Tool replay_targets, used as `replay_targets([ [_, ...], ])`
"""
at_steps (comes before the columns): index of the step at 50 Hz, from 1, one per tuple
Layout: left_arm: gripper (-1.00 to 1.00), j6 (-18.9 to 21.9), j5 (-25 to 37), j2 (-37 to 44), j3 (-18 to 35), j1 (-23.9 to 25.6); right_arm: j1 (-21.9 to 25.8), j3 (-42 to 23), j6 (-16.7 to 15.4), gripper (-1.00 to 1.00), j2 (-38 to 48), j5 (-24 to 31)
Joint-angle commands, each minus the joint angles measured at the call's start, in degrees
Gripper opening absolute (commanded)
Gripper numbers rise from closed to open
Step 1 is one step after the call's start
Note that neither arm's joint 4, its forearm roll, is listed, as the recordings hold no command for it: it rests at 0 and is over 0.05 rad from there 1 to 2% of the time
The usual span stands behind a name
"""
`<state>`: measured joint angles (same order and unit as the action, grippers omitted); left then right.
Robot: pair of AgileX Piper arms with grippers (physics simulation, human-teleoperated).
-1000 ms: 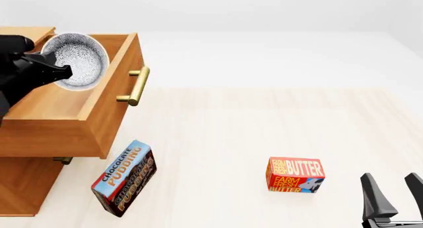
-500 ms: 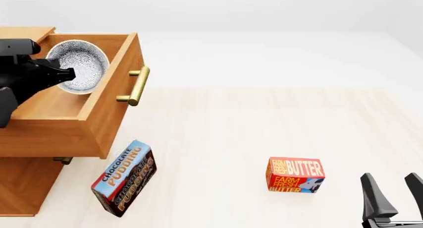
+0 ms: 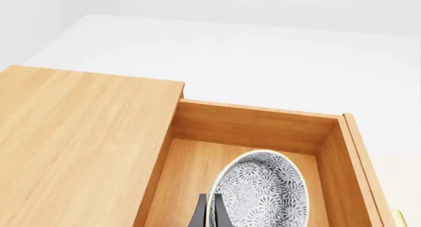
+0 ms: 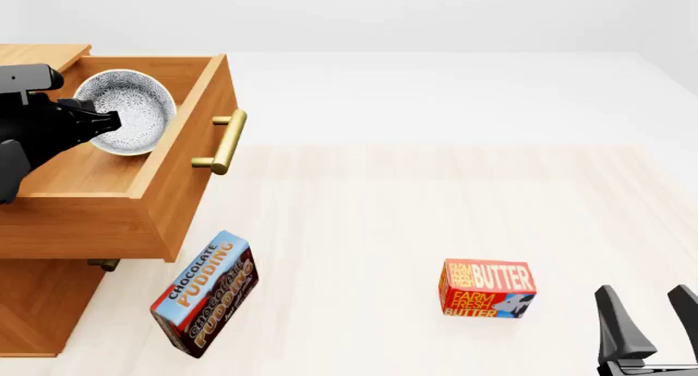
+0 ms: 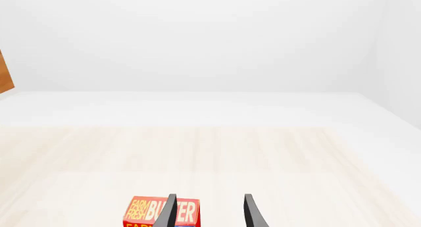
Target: Put the bowl in the top drawer of the cabinet.
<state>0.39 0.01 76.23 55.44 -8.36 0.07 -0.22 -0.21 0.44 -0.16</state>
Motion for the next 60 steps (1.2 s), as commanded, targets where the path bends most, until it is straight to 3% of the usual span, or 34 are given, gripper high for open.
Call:
replay_targets([
  [1, -1.00, 0.78, -0.48, 1.55, 0.49, -2.20, -0.01, 0.01, -0.07, 1.00, -0.07, 0.03],
  [7, -1.00, 1.14, -0.73, 1.76, 0.36, -2.38, -0.01, 0.01, -0.09, 1.00, -0.07, 0.02],
  [8, 1.00, 1.30, -0.74, 1.64, 0.37, -2.27, -0.01, 0.01, -0.08, 1.00, -0.06, 0.03],
  [37, 1.00, 3.64, -2.28, -2.16, -1.90, -1.95, 0.01, 0.01, -0.06, 1.00, -0.06, 0.03],
  [60, 1.00, 5.12, -2.81, -13.73, -7.41, 0.27, 0.00, 0.01, -0.08, 1.00, -0.07, 0.03],
])
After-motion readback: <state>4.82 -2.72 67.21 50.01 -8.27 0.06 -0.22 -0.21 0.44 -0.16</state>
